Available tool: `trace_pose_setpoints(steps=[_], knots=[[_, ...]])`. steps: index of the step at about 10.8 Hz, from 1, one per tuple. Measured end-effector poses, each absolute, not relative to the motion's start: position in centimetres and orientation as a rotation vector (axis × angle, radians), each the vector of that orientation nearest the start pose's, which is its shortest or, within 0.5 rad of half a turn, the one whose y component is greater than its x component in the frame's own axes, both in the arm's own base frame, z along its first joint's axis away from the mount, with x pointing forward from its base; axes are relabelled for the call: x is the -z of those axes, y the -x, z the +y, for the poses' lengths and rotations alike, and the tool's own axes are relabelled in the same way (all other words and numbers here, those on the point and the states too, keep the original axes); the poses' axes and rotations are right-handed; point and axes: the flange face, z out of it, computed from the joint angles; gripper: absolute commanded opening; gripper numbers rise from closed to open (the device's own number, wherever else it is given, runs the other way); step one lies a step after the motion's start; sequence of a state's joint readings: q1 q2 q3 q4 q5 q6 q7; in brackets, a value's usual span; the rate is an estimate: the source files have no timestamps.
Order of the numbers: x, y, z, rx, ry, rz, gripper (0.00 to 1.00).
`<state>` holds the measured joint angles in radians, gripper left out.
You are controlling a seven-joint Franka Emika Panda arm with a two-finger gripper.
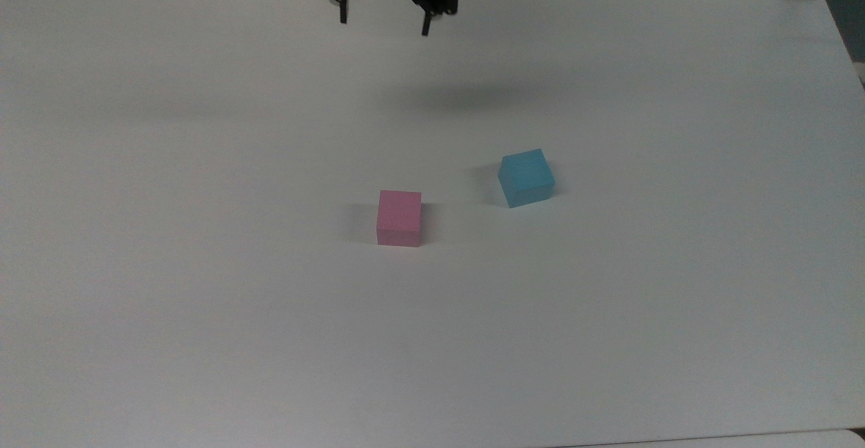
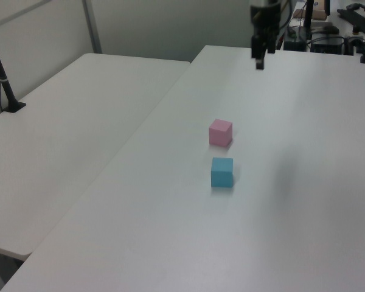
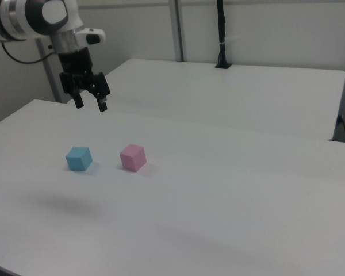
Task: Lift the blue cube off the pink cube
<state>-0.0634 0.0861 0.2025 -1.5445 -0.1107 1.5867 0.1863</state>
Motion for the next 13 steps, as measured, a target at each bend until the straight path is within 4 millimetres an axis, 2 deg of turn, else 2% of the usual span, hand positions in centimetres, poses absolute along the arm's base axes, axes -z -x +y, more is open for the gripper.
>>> trace_pose_setpoints(steps=[2,3,4,6,13], knots=[[-61.7,-56.0,1.3,-0.02,3.133,0.074,1.0],[-62.4,-55.3,-0.9,-0.004,3.085,0.094,1.0],[-62.6,-54.8,-2.2,0.01,3.065,0.097,1.0],[-62.6,-54.4,-3.1,0.053,3.063,0.122,1.0],[-62.4,-54.4,-3.1,0.058,3.063,0.126,1.0]])
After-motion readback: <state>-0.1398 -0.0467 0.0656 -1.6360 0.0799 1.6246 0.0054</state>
